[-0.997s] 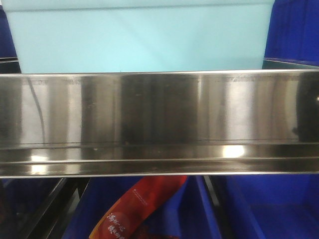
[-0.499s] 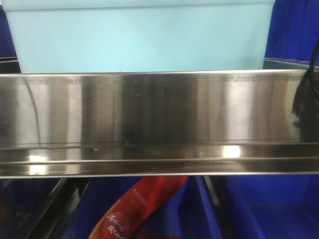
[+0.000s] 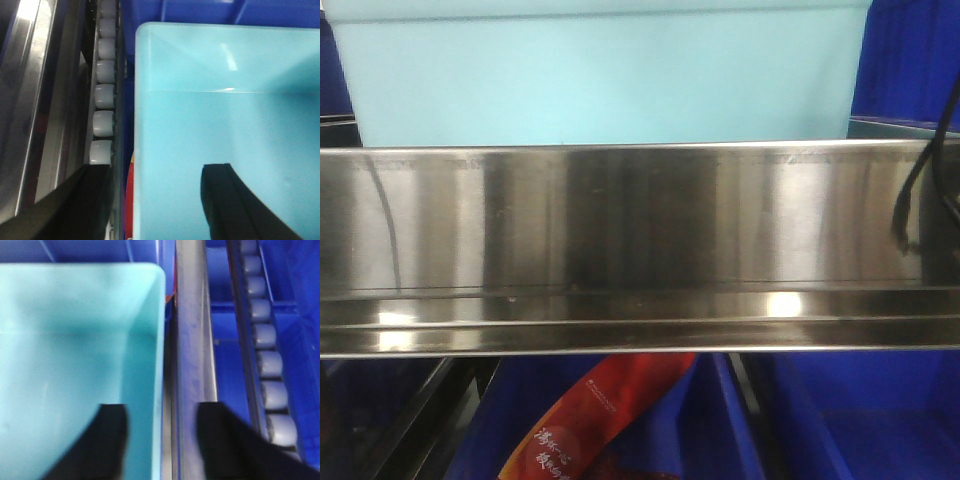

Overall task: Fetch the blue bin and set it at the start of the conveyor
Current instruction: 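Lower both grippers onto the rims of the light-teal bin, then close both grippers on opposite rims of the teal bin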

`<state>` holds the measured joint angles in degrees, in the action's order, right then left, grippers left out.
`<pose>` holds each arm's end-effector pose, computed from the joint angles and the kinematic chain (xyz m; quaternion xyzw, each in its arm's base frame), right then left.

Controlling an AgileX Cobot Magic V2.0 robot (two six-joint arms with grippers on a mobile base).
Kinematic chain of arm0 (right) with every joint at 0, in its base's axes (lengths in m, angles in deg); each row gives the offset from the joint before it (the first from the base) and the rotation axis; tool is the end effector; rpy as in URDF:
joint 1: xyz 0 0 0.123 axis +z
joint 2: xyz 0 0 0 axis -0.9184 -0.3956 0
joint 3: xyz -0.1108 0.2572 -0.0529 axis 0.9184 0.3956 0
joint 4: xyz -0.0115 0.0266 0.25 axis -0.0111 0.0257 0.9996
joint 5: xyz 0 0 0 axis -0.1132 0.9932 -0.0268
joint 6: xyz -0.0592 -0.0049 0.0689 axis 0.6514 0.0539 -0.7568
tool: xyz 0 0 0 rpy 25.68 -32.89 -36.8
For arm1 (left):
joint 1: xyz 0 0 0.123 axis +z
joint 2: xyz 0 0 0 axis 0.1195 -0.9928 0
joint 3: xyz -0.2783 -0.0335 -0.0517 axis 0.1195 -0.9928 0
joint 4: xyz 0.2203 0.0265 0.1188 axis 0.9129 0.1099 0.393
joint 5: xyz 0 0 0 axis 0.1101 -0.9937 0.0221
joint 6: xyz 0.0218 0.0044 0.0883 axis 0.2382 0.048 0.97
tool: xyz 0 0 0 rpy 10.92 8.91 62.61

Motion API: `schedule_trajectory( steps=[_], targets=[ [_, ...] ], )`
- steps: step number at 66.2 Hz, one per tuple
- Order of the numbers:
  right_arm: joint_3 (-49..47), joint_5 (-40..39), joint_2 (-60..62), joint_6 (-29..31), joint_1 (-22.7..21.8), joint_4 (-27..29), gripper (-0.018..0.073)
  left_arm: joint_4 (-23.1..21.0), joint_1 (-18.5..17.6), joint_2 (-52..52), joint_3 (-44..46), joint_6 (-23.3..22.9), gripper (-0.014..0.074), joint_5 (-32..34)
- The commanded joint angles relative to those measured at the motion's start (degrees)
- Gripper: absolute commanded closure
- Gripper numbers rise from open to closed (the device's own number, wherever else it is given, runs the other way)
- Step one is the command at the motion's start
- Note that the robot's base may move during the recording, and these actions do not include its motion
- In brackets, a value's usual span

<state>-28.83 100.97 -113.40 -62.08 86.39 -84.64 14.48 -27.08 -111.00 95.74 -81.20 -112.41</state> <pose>0.3466 0.1073 0.3818 0.0320 0.9449 0.0303 0.3244 0.3380 -0.1055 0.3899 -0.0219 0.9384 -0.0239 0.3439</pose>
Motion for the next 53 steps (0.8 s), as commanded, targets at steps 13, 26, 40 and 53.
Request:
schedule_trajectory(
  steps=[13, 26, 40, 53],
  targets=[
    [-0.47, -2.42, -3.34, 0.69, 0.28, -0.39, 0.0283, -1.03, 2.27, -2.03, 0.45, -0.51, 0.0281, 1.38],
    [-0.47, -2.79, -5.84, 1.44, -1.47, 1.34, 0.0284, -1.71, 0.94, -4.51, 0.45, -0.41, 0.0281, 3.18],
    [-0.47, -3.20, -7.08, 3.52, -2.15, 2.64, 0.0284, -1.86, 0.93, -5.62, 0.45, -0.41, 0.0281, 3.09],
    [-0.47, -4.04, -8.45, 3.52, -2.15, 2.74, 0.0284, 0.75, 1.14, -6.09, 0.45, -0.41, 0.0281, 3.32]
  ],
)
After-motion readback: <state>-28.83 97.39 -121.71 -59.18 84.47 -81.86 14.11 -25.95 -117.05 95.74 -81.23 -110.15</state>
